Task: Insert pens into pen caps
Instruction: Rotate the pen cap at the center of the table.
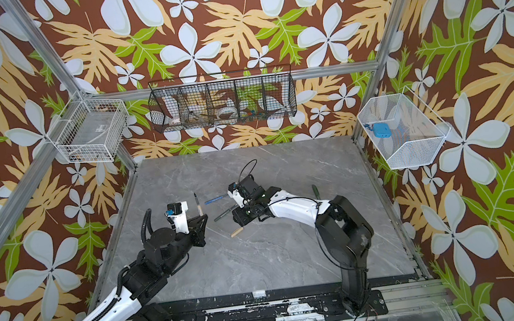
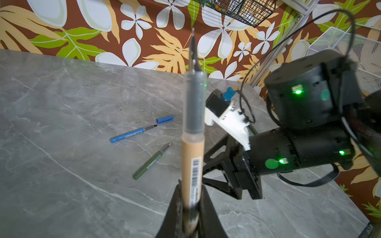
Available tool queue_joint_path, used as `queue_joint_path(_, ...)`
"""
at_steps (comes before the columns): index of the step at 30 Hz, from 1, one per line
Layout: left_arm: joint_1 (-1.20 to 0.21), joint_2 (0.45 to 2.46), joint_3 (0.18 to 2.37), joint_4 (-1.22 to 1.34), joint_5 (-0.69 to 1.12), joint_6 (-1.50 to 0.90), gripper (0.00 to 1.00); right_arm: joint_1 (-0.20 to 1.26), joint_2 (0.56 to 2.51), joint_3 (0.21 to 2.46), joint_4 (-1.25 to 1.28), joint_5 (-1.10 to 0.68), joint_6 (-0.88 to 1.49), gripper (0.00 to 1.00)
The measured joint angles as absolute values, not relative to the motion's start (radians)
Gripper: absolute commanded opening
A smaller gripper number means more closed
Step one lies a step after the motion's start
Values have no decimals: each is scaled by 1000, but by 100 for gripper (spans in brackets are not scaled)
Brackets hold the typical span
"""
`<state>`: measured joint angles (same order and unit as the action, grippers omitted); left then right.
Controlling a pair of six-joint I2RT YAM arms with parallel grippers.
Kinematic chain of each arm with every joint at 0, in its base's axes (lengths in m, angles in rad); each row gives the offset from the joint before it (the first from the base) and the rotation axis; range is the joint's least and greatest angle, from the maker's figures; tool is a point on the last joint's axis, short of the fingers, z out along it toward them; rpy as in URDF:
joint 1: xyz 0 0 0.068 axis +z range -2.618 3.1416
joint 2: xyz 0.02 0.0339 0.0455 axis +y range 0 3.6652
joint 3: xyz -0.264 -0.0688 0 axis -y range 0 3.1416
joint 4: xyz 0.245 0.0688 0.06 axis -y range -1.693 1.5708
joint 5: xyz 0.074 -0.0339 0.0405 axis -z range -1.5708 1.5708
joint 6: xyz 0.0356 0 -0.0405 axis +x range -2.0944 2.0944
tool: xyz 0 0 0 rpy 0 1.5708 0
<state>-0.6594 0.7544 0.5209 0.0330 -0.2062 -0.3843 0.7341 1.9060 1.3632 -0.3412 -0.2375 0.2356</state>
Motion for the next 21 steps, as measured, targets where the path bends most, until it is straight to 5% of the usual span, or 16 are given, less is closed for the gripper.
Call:
queue_joint_path(11, -659, 706, 502, 19, -191, -368, 0, 765, 2123, 1520, -346, -292, 252, 53)
queue_joint_path(21, -659, 716, 502, 20, -167, -356, 0, 792, 2119, 1476, -363, -366, 227, 53)
